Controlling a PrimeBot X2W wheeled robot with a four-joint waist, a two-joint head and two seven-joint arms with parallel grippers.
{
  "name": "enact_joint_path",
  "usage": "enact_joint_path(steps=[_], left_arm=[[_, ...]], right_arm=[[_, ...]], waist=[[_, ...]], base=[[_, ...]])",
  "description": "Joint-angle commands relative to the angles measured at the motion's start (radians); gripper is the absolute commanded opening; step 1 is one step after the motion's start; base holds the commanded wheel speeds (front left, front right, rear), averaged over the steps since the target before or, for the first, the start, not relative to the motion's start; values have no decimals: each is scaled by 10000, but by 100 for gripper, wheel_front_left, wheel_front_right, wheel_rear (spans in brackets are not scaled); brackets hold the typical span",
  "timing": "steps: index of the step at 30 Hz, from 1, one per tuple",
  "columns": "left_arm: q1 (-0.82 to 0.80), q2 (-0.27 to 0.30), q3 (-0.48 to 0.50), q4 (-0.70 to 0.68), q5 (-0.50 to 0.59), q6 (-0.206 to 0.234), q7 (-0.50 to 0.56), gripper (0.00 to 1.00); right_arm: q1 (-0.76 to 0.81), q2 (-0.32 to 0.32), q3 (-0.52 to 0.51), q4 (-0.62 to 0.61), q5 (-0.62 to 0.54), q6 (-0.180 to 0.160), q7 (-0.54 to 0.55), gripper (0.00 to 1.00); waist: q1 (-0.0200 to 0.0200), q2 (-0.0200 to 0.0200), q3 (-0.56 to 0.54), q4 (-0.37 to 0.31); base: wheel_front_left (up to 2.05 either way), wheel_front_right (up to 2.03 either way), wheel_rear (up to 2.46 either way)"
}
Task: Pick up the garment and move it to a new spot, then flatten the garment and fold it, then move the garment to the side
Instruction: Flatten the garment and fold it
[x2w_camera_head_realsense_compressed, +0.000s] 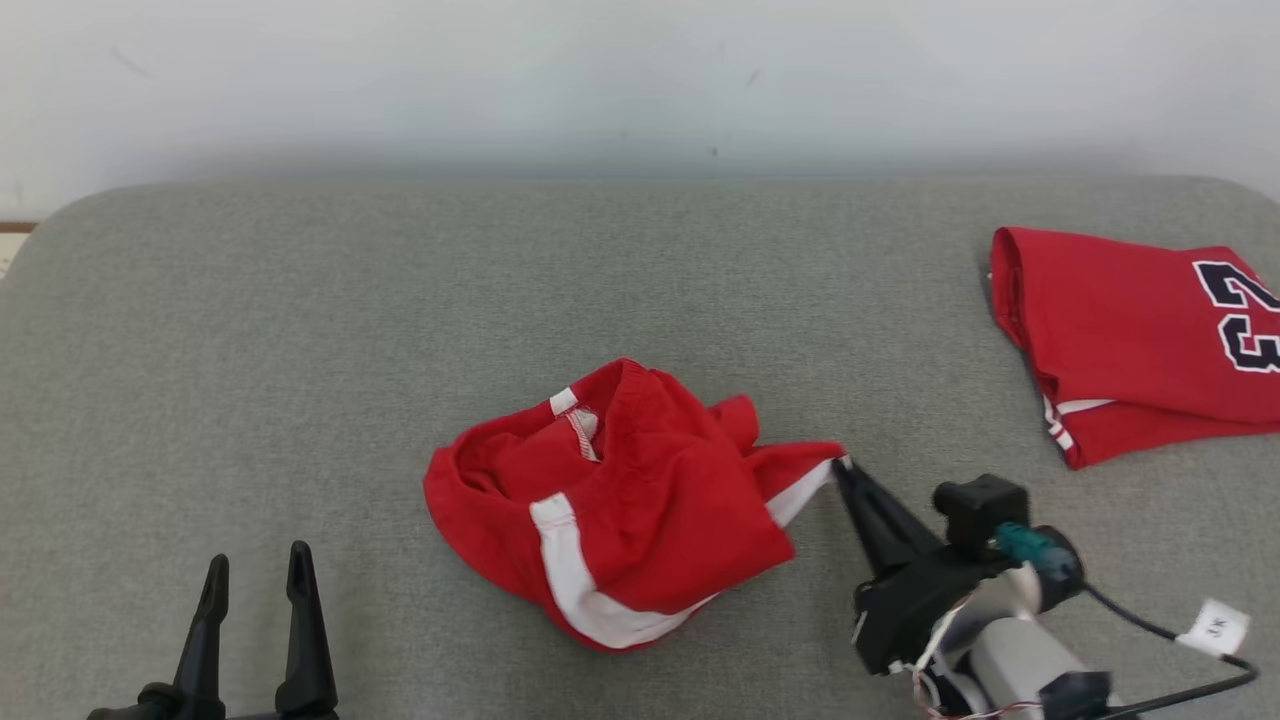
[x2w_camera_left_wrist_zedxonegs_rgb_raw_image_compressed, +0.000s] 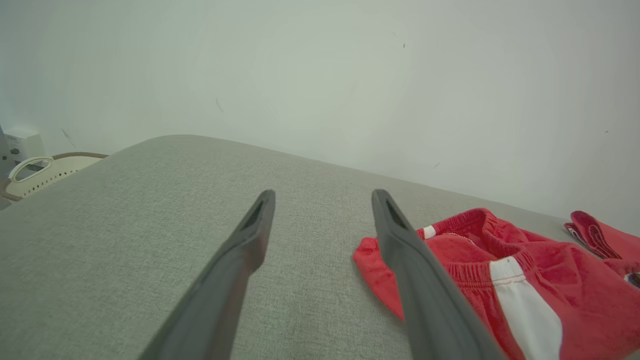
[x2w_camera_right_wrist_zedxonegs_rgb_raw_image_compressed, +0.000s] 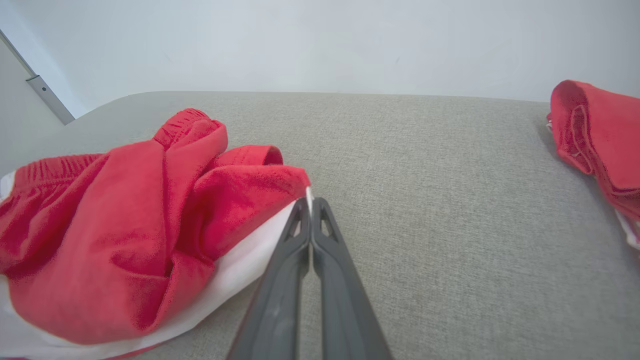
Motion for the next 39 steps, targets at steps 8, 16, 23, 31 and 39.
enact_joint_path(steps=[8,16,23,31,39], left_arm=[[85,-138,108,-48,172,-93,-48,100],[-20,-248,143,57,230,-226,-48,100],[-45,-288,225,130,275,-364,-48,100],[-72,-220,-271,291,485,-778,-44,100],[-442,-125,-1357,620,797,-1425,384,100]], right_arm=[[1198,-393,-1972,-1811,-909,-11,1059,0],[2303,-196,-2846,-2838,-1135,-11,2406,37],[2463,58,-3348,-3656,-1691,-11,2055,100],[2643,407,-3417,-4108,-2018,-11,1364,100],[2640,599,-3247,-3964,-2001,-11,1207,100]], waist=[[0,0,44,-433],[0,0,104,-504],[0,0,56,-570],[0,0,-97,-669],[0,0,-163,-890]], base=[[0,0,0],[0,0,0],[0,0,0],[0,0,0],[0,0,0]])
